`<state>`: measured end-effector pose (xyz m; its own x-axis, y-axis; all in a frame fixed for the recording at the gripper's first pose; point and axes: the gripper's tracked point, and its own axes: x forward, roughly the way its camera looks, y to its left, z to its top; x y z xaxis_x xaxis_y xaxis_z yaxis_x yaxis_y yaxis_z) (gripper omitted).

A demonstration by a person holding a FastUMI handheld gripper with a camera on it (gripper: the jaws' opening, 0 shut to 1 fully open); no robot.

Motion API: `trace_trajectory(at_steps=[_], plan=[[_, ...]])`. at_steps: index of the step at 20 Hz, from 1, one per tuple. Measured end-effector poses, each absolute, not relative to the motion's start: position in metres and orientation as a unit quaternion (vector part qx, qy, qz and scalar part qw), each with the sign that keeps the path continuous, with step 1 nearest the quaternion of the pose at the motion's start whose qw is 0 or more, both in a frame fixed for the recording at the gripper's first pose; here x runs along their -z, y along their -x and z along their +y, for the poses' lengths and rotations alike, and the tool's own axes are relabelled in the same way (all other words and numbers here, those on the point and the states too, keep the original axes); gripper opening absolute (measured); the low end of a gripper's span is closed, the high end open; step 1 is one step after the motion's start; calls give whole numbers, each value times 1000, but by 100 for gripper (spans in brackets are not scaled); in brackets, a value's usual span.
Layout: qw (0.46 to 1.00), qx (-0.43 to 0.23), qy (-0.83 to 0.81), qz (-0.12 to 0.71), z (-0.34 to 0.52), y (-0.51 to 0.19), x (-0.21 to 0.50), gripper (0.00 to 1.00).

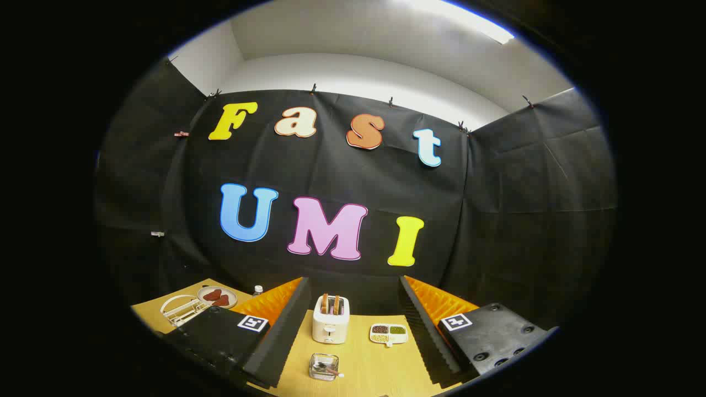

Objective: Take the plate from the dish rack, then take the spoon from the basket and place it into the plate.

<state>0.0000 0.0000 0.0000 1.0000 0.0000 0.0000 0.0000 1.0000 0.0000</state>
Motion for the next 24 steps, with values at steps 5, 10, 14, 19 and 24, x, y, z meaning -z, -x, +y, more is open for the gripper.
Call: trace_trajectory(at_steps=[5, 10, 14, 19, 24], plan=[[1000, -1, 17, 1, 1, -10, 5, 97], [1000, -7, 25, 3, 7, -6, 8, 97], [1000, -6, 21, 9, 9, -1, 11, 97], [1000, -11, 15, 8, 19, 4, 11, 97], [999, -34, 11, 9, 37, 6, 9, 97]])
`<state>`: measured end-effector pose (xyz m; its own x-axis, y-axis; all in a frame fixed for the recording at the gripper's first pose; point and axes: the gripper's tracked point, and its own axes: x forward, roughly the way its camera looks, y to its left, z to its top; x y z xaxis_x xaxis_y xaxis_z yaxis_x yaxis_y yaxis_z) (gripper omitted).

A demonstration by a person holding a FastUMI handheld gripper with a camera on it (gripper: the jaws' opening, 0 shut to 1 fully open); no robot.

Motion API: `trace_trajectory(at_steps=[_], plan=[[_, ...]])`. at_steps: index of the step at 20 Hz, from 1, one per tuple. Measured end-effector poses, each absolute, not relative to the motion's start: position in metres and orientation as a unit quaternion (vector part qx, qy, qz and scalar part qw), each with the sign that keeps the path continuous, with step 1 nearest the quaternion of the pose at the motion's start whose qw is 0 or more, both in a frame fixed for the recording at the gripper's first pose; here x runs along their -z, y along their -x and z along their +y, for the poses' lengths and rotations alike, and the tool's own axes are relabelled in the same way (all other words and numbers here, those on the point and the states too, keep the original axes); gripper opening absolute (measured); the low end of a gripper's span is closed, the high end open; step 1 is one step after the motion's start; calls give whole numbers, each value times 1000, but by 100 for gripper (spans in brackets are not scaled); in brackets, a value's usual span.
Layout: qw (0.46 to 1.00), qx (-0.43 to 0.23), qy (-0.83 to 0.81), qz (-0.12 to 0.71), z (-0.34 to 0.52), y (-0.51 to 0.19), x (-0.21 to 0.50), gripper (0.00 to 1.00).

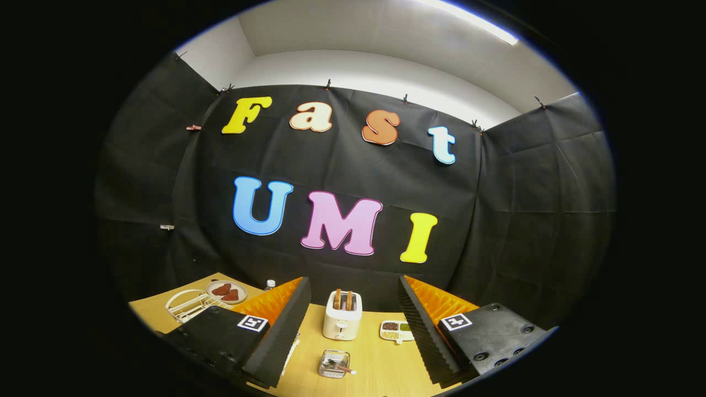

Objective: Take the plate from the dish rack, then take the spoon from the basket and place it into the plate.

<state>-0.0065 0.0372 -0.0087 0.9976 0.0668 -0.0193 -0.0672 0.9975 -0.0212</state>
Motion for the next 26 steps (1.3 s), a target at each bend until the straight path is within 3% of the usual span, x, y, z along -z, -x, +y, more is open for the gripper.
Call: trace_trajectory(at_steps=[5, 11, 18, 26], plan=[[995, -93, 2, 26, 74, 7, 15, 97], [960, -193, -30, 200, 160, -21, 103, 98], [908, -150, -70, 384, 208, -68, 227, 99], [882, -78, -48, 461, 233, -101, 302, 99]])
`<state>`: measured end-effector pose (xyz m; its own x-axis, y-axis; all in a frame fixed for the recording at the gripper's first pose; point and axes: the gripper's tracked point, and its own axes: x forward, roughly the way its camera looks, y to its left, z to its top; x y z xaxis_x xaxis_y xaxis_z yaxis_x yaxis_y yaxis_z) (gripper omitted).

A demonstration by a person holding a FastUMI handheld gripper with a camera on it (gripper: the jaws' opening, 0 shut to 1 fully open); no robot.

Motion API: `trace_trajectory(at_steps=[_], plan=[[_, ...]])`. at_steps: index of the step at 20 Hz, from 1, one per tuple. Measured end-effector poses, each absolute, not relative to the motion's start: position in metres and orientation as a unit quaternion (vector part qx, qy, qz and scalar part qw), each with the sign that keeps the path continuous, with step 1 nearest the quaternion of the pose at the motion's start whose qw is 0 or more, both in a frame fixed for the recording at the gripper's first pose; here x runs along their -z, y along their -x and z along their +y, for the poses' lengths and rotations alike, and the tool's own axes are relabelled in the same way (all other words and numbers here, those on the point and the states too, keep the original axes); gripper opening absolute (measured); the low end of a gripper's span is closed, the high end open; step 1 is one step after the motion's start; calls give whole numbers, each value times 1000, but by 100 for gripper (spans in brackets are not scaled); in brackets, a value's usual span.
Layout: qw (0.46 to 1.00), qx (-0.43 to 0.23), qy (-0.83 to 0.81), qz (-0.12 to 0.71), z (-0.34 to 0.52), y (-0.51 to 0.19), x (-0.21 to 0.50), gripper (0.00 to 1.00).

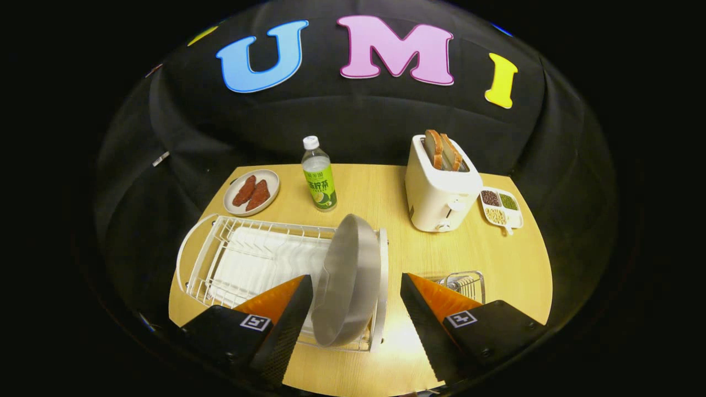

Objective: Take the plate from the dish rack, then take the spoon from the basket and place it into the plate.

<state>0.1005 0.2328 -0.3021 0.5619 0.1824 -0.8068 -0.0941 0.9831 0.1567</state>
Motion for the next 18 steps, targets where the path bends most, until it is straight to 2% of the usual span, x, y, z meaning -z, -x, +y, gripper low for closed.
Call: trace_trajectory(at_steps=[1, 6, 7, 9, 14, 18], plan=[[879, -72, -42, 469, 234, -100, 310, 99], [866, -44, -11, 499, 235, -104, 331, 55], [859, -39, -2, 510, 235, -102, 335, 52], [856, -36, 10, 516, 235, -104, 334, 39], [849, -16, 54, 525, 232, -107, 332, 32], [865, -5, 92, 493, 229, -126, 310, 27]])
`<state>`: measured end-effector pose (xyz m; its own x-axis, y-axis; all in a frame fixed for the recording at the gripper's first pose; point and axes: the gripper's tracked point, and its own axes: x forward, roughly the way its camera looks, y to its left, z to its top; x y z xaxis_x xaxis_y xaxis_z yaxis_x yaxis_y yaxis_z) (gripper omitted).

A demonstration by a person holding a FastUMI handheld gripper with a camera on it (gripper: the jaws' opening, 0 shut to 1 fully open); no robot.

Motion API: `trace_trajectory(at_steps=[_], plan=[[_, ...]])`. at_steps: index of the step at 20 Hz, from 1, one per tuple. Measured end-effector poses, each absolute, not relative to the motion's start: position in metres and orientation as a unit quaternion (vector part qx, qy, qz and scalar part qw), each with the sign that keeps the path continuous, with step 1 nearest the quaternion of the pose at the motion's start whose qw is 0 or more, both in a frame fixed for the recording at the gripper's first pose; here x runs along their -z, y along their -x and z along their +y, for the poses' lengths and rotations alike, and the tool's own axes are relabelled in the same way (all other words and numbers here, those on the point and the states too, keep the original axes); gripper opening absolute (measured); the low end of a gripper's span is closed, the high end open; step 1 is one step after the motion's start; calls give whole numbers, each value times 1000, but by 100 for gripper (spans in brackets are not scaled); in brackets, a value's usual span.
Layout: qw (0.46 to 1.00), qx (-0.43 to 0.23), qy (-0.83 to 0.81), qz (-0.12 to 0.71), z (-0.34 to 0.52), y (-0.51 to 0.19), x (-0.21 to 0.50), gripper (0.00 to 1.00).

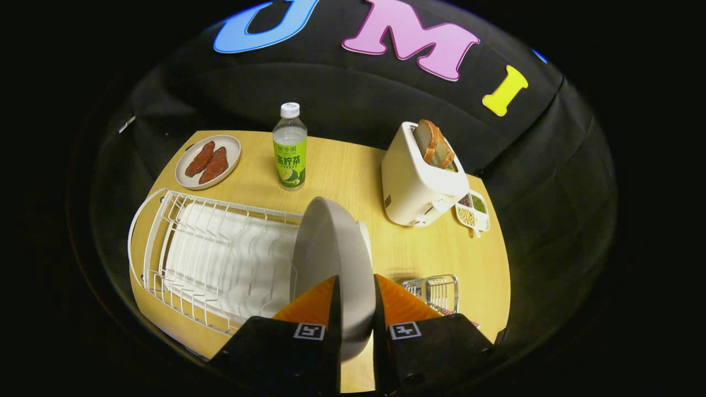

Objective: Take the plate from the dish rack, then take the spoon from the basket and place it into the plate.

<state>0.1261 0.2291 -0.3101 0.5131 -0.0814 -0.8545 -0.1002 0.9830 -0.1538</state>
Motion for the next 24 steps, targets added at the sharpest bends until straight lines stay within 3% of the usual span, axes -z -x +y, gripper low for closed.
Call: trace_trajectory(at_steps=[4, 10, 18, 24], plan=[[886, -8, 116, 449, 224, -142, 283, 26], [915, -18, -3, 403, 198, -127, 239, 26], [912, -37, -161, 374, 136, -41, 211, 26], [880, -47, -206, 424, 106, 48, 249, 26]])
